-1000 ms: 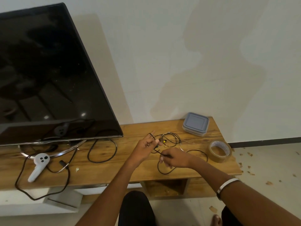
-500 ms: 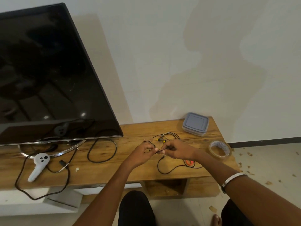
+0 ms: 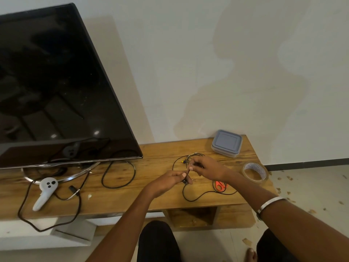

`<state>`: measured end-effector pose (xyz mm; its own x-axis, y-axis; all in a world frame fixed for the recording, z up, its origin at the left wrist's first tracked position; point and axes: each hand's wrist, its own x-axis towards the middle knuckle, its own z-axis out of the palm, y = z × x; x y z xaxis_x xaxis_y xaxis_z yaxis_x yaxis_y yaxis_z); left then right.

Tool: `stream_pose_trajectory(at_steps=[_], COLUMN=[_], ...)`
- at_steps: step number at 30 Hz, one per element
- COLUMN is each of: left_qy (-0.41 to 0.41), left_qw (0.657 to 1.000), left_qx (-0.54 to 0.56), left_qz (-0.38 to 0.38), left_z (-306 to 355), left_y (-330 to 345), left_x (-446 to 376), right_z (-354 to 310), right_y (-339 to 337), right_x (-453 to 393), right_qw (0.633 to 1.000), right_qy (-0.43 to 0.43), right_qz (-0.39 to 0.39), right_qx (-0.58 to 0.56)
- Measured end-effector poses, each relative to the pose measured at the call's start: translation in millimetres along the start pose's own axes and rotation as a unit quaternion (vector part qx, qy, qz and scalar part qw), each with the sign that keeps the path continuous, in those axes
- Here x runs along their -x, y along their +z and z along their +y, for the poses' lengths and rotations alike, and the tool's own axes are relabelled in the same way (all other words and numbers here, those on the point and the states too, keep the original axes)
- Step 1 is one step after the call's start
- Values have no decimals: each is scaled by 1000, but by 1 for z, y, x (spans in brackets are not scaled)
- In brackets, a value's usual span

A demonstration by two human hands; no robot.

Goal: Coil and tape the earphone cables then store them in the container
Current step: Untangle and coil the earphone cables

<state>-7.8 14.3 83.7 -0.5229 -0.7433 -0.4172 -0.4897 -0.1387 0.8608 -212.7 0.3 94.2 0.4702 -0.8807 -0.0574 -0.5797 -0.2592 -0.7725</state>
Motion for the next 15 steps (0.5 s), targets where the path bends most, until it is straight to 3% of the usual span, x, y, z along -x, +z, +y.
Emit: stream_pose_trajectory(at_steps=[6, 15], left_qy=[6, 22], left_qw=[999, 959], left_qx=[45, 278], left_qz=[-16, -48], left_z=[6, 20], left_y=[5, 0], left_x=[3, 9], right_z=[5, 12], right_y=[1, 2], right_x=[-2, -1], right_qw=[999, 979], right_qy=[10, 28], right_qz=[17, 64], right_qx=[-34, -192])
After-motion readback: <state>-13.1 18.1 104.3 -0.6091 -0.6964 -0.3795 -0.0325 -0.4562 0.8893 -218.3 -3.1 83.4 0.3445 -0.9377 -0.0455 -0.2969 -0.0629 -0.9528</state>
